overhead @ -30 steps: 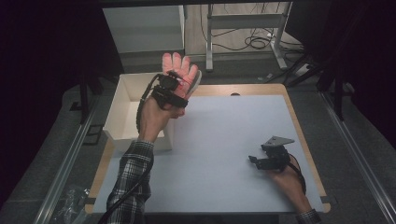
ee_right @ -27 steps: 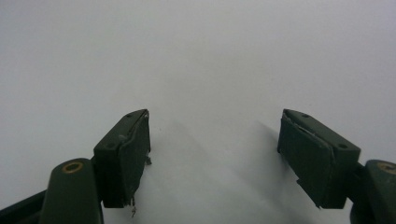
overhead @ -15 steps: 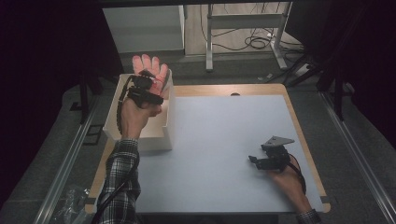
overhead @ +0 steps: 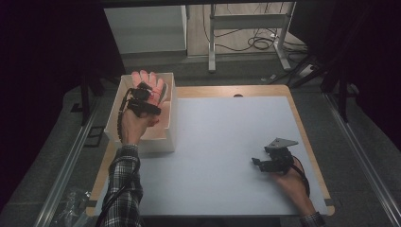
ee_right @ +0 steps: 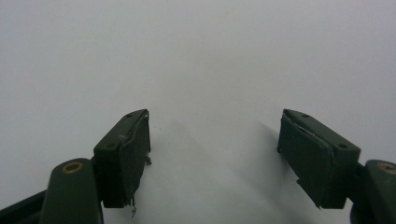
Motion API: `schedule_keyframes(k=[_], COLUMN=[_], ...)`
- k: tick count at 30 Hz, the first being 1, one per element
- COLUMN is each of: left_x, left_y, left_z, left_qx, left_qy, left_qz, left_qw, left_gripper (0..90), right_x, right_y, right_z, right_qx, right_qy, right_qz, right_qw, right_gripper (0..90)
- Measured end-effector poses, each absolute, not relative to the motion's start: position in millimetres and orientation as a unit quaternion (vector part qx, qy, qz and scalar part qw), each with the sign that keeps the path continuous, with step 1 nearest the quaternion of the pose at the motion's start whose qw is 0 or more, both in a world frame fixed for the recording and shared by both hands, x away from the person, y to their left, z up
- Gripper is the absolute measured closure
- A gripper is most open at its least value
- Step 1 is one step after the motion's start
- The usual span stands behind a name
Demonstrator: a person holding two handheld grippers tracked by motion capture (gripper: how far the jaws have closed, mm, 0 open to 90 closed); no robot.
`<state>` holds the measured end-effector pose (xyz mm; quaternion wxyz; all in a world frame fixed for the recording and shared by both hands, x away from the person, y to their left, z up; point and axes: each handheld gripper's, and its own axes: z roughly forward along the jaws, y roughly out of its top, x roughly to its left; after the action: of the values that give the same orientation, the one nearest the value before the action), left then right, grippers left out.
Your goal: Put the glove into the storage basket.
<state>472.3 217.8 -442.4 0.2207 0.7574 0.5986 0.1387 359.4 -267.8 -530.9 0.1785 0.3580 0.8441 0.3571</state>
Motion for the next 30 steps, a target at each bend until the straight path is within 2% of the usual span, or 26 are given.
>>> schedule_keyframes(k=[19,23,30], left_x=[506.6,509.9,508.6], left_y=[197.6,193.1,201.2], left_z=[-491.0,-500.2,-497.5], left_qx=[0.783,0.787,0.782], left_qy=[0.597,0.595,0.599], left_qz=[0.068,0.063,0.053], left_qw=[0.161,0.147,0.161], left_gripper=[30.3,26.2,15.3], right_x=[359.4,359.4,359.4], right_y=[-267.8,-267.8,-267.8], right_z=[-530.9,-530.9,-530.9], right_qx=[0.358,0.358,0.358], right_qy=[0.844,0.844,0.844], right_qz=[0.357,0.357,0.357], right_qw=[0.178,0.179,0.179], right_gripper=[25.5,25.5,25.5])
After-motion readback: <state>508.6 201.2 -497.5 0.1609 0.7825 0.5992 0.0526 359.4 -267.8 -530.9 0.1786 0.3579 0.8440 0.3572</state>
